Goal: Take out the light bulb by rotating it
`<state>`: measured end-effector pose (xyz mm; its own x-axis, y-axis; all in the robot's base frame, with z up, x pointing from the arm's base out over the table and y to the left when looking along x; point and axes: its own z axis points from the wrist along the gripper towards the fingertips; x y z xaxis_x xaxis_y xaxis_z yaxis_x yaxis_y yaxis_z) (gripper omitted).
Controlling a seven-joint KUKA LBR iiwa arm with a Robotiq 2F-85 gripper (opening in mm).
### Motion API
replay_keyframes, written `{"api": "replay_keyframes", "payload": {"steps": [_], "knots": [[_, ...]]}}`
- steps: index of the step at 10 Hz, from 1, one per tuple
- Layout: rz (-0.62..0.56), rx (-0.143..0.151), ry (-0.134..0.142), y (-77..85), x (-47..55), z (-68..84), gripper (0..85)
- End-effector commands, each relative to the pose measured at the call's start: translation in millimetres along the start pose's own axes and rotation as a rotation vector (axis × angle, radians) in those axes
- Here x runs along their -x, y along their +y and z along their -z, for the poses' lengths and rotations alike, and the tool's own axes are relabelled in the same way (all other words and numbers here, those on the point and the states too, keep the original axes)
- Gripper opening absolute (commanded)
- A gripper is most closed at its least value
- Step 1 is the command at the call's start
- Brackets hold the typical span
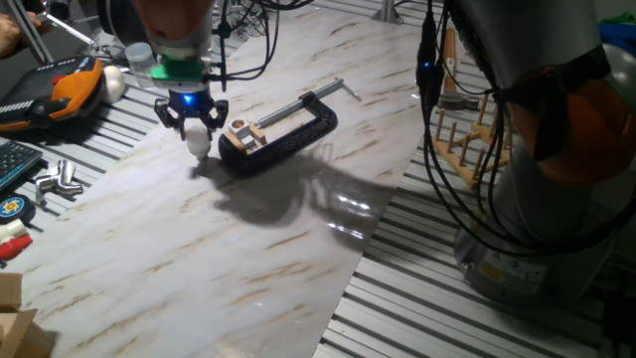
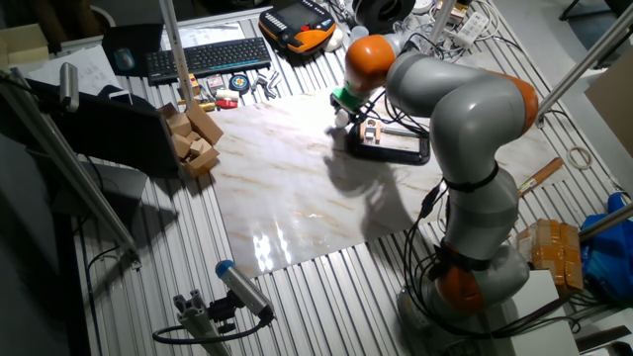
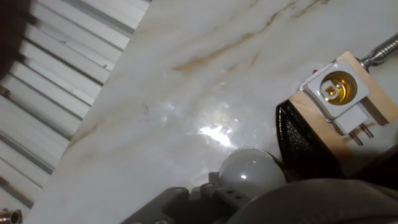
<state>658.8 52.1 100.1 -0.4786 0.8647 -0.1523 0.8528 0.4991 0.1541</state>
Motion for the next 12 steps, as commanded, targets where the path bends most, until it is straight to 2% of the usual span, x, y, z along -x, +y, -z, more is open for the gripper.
{"api": "replay_keyframes", "payload": {"steps": [1,2,4,5,9,10,12], "knots": [[-0.02,0.0,-0.007,0.1,0.0,0.0,34.0],[-0.045,0.0,-0.012,0.2,0.0,-0.2,51.0],[-0.09,-0.002,-0.024,0.4,-0.1,-0.5,51.0],[-0.102,-0.003,-0.027,0.3,-0.1,-0.4,68.0],[-0.132,-0.001,-0.025,0.5,-0.1,-1.1,68.0],[-0.131,-0.001,-0.028,0.5,0.0,-1.1,51.0],[-0.109,0.002,-0.031,0.5,1.8,0.5,51.0]]}}
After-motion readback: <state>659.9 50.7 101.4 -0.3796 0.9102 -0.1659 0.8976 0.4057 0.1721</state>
